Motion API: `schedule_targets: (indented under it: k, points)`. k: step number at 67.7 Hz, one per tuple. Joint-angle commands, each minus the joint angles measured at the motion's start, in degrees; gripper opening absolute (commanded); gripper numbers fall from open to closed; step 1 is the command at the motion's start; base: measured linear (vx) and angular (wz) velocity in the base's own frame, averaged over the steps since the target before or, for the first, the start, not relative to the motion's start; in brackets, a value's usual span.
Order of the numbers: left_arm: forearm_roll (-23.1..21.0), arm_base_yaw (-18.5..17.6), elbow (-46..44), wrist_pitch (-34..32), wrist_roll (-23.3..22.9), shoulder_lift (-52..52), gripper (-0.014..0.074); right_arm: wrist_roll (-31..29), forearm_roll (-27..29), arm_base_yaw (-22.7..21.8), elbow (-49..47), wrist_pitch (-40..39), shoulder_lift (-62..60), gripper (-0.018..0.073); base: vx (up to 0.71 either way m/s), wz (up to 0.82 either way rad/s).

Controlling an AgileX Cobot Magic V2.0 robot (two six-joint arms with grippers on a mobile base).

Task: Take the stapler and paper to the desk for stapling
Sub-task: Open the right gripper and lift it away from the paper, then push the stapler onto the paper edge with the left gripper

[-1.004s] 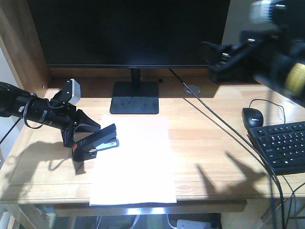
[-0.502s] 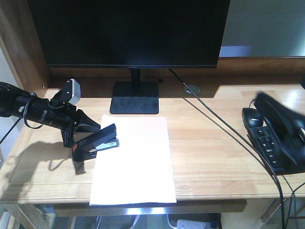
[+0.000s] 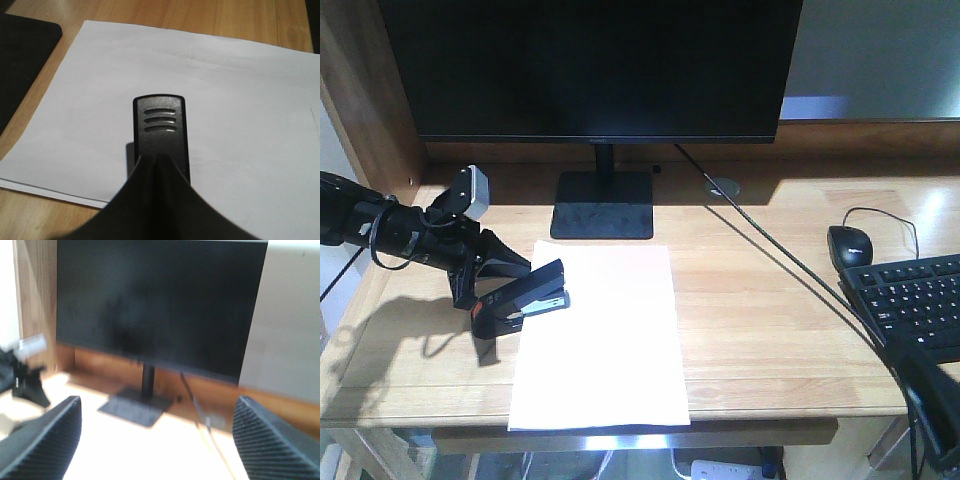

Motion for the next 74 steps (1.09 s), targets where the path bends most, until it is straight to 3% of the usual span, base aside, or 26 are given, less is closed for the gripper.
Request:
schedule_targets:
  k: [1, 63, 74]
  points:
    - [-3.2, -0.2, -1.4, 1.8, -0.6, -3.4, -0.0006, -0.3, -2.6, -0.2, -0.2, 1.3, 0.2, 0.0581, 0.0, 0.0]
    - [-3.2, -0.2, -1.4, 1.6, -0.6, -3.4, -0.0006, -0.3, -2.7, -0.2, 0.4, 1.3, 0.2, 0.0581, 0.0, 0.0]
    - [-3.3, -0.2, -1.4, -1.7, 2.0, -3.4, -0.0006, -0.3, -2.7, -0.2, 0.4, 1.3, 0.2, 0.0581, 0.0, 0.0]
